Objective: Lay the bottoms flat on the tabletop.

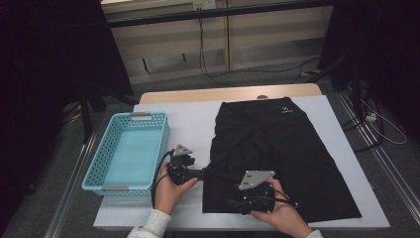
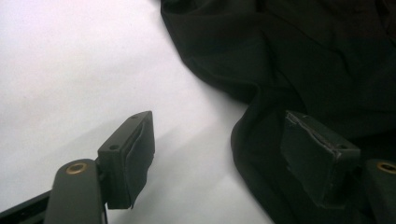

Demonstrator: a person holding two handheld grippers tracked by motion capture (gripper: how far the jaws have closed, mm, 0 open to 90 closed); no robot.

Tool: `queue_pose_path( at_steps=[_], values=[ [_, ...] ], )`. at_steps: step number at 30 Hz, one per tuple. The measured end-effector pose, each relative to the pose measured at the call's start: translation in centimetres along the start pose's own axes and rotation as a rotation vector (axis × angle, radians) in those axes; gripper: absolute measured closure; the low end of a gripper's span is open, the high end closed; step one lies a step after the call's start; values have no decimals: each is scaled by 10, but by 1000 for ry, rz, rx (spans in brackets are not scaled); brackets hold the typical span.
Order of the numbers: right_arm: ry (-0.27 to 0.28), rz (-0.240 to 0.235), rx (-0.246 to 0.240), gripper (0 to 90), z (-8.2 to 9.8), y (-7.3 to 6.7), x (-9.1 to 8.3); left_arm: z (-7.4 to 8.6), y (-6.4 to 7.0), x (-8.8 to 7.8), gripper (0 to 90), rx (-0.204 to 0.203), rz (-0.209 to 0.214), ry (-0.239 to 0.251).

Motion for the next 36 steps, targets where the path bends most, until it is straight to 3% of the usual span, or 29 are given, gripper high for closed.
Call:
queue_pose_path(
  at_steps=[3, 8, 9, 11, 15, 22, 29, 33, 36],
  values=[
    [-32, -29, -13, 386, 4, -2, 11, -1, -1, -1, 264, -2, 3, 2],
    [-47, -33, -32, 426, 3, -5, 12, 0, -1, 0, 263, -5, 1, 0],
    [-50, -32, -33, 480, 3, -6, 12, 0, 0, 0, 263, -5, 4, -1],
    [-54, -41, -28, 679, 3, -7, 10, 0, 0, -1, 263, -3, 5, 0],
    [-55, -60, -23, 870, 3, -7, 9, 0, 0, 0, 262, -4, 3, 3],
    [-65, -78, -12, 887, 3, -8, 6, -2, -2, 0, 260, -18, 8, 7],
    [-79, -130, -3, 888, 6, -13, 1, -4, 1, 5, 280, -33, 16, 4],
    [-80, -145, -1, 888, 8, -14, -1, -6, 4, 11, 378, -16, 20, -4],
    [-82, -147, 3, 888, 8, -14, -2, -7, 5, 15, 498, -43, 31, -2]
  ],
)
Point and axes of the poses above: each handheld gripper's, and its own axes: x roughly forward along the jaws, z roughly out of its underside, y roughly to its right, the point moved 1 cm from there along x, roughly forward along the jaws, and after that the axes turned 15 degrees about -z, right-handed, at the moved point
